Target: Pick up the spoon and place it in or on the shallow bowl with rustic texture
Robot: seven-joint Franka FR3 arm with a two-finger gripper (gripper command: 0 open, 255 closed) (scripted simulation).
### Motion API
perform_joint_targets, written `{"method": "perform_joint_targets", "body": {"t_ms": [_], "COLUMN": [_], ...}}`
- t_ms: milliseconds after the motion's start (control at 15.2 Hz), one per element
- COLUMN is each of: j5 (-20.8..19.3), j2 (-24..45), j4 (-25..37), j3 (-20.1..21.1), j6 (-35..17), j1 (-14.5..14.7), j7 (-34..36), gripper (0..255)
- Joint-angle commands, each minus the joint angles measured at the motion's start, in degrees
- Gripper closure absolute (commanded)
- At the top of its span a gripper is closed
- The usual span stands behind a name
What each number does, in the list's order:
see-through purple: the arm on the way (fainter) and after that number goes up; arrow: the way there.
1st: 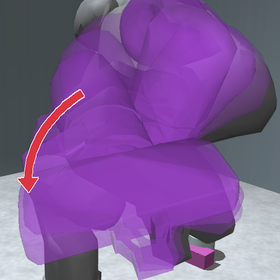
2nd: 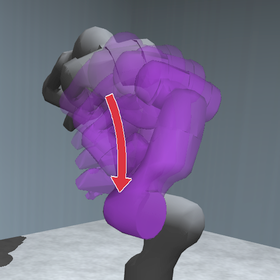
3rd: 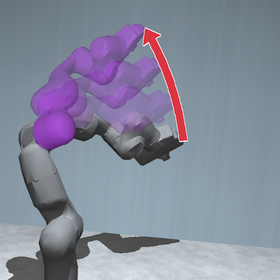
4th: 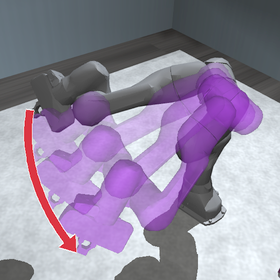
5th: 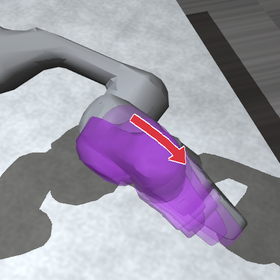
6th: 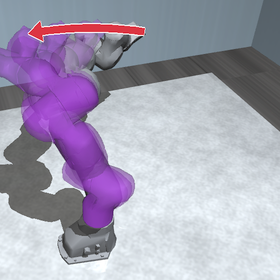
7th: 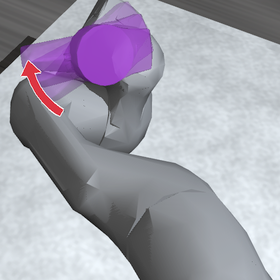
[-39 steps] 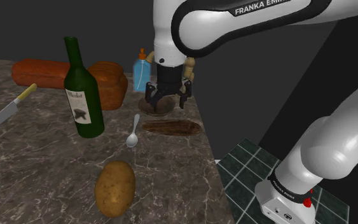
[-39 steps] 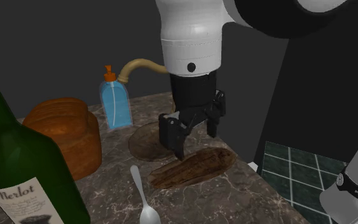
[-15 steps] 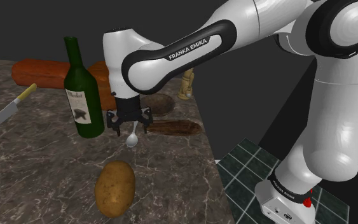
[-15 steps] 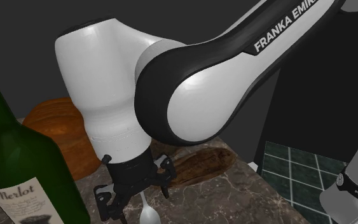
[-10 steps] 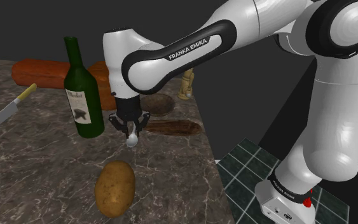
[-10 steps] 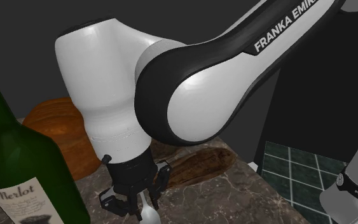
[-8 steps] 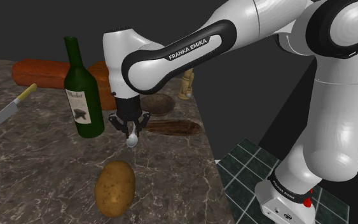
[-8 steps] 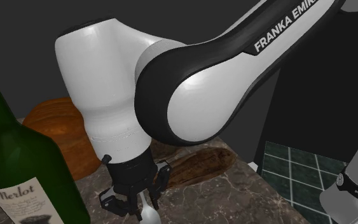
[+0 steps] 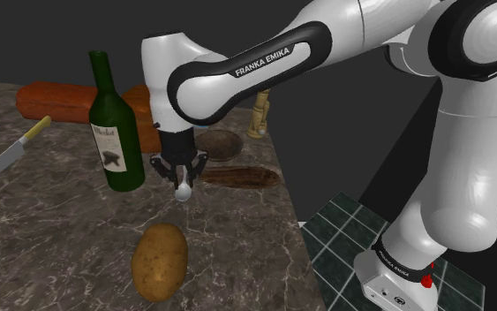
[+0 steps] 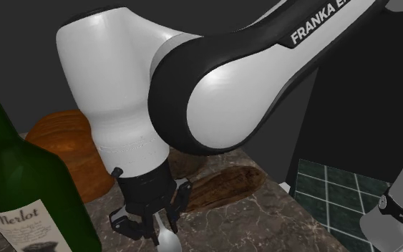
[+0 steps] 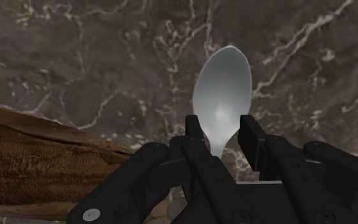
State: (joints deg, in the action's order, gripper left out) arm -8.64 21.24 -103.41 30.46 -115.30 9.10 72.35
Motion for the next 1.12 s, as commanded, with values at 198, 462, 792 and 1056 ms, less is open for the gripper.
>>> {"method": "perform_joint_targets", "body": {"t_ms": [198, 462, 792, 1056], "j5": [1.0, 1.7, 2.4, 2.8], "j2": [-1.7, -2.9, -4.0, -4.7], "j4": [1.5, 3.2, 5.7, 7.9], "j3": [0.4, 0.7, 1.0, 1.1], "j6": [3.1, 5.7, 9.2, 12.0], "j1": [-0.4, -0.6, -0.7, -0.7], "j7": [-0.6, -1.0, -1.3, -1.5], "gripper": [255, 255, 255, 255]}}
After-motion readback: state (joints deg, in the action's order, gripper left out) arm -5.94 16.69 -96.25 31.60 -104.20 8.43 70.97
